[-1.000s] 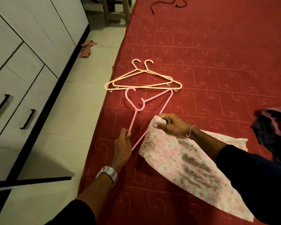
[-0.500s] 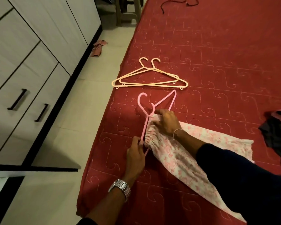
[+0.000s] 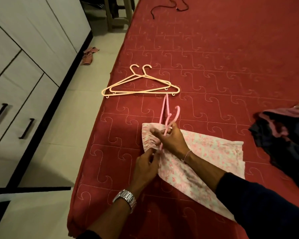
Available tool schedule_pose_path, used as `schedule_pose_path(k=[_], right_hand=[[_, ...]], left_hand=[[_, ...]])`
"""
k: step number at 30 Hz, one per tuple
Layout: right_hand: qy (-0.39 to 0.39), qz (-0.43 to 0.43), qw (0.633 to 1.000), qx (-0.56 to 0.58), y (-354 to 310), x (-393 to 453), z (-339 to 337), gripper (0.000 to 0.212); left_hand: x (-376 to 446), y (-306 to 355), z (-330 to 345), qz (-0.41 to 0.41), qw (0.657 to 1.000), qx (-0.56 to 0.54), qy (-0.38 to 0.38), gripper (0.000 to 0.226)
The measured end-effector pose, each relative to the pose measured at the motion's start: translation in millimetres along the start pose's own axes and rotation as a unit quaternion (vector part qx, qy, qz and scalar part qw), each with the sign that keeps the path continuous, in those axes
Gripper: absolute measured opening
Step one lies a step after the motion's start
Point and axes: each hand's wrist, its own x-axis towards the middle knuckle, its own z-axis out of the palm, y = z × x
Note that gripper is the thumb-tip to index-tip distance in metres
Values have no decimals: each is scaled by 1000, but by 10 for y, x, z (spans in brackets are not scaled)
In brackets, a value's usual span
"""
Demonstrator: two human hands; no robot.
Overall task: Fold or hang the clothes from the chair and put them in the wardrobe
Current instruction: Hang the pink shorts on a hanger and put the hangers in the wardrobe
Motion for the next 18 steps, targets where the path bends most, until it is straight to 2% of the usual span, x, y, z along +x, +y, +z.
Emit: schedule_pose_path(k=[2,4,6,8,10,12,14,16,18], right_hand=[[42,-7,999,-27,35,-11,-84,43],[58,-12,998,-35,66,-46,-180,17],[49,-16,998,-47,66,-118,-242,13],[35,-19,997,-60,58,-188,-272,11],[29,-29,996,-75,104,-206,-292,13],[32,-45,994,-90,163,-210,-304,13],[39,-56,993,-97,210,-223,-314,11],[48,-51,993,-95,247,-248,-330,15],[56,-52,992,-102,274,-257,-329,15]], left_hand=[[71,-1,-47,-18,995,80,57,50],[166,30,-126,-62,978,142,140,47],[277,42,-182,-128,962,162,177,37],[420,-2,-170,-186,958,157,152,45],[568,-56,-108,-220,967,99,78,57],[665,-64,-58,-235,969,72,29,65],[760,-86,-55,-233,968,87,24,67],[822,-111,-77,-239,969,65,4,56],[806,-70,-127,-256,966,-3,-24,30]])
